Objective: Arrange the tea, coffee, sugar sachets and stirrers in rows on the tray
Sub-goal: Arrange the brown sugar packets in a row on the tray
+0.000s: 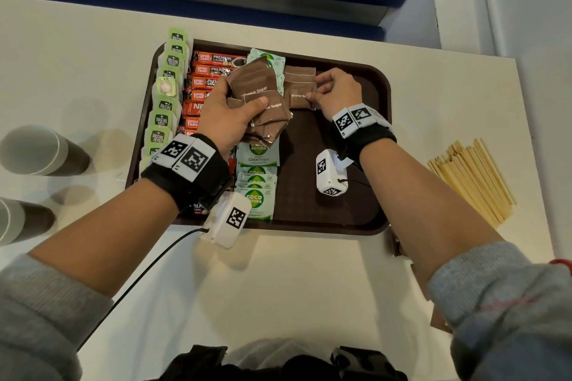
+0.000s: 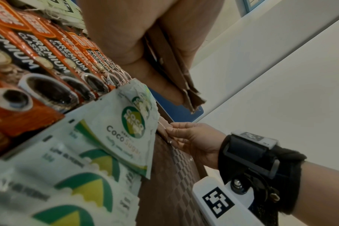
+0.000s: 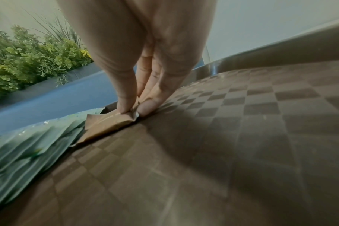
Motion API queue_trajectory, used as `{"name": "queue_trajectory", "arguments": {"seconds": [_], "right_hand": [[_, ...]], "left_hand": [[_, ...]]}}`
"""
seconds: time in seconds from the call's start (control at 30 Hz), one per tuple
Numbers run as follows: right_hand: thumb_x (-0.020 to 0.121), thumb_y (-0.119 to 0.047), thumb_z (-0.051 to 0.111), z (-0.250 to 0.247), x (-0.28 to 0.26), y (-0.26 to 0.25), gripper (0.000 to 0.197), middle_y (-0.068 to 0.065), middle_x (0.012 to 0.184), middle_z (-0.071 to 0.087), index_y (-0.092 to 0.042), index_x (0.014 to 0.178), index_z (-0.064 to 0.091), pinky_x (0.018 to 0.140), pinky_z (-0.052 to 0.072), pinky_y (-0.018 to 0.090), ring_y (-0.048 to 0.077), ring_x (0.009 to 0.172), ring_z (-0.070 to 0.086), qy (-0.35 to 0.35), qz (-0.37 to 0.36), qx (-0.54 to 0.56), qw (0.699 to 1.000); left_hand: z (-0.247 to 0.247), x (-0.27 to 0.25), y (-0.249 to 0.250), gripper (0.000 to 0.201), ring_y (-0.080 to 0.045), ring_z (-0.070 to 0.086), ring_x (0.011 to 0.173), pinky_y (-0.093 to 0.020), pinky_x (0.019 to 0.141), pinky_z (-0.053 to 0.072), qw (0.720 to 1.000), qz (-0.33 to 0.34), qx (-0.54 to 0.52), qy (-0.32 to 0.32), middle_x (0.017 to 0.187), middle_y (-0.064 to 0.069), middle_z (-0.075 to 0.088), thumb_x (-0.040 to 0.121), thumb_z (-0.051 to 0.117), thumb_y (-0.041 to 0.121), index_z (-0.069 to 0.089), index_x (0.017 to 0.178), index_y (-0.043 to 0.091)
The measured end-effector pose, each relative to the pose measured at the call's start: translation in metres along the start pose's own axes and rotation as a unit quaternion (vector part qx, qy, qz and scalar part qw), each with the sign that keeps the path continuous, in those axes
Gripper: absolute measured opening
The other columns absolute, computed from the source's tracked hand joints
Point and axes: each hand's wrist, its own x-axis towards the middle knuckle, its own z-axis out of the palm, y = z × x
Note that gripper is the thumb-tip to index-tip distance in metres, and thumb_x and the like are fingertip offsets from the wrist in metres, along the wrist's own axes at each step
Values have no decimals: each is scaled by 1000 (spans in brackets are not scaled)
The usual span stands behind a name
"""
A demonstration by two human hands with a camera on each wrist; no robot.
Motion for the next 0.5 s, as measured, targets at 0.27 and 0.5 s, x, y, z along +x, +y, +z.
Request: {"name": "queue_trajectory", "arguments": {"seconds": [0.27, 0.5], "right_hand": [[84, -30, 68, -10, -10, -7, 23, -3, 92, 65, -15, 102, 67, 77, 45, 18, 6, 83, 57, 29, -60, -14, 998], [76, -47, 70, -10, -30, -26, 26, -8, 87, 68, -26, 90, 69, 83, 56, 39, 12, 85, 66, -109, -139, 98, 979]], "left_hand": [[4, -2, 1, 48, -20, 68, 98, -38, 86, 56, 1000, -12, 0, -6, 109, -6, 68, 81, 70, 0, 52, 122, 17], [10, -11, 6, 46, -23, 69, 97, -45, 89, 55, 999, -11, 34, -36, 104, -3, 70, 72, 76, 17, 55, 112, 29]]}}
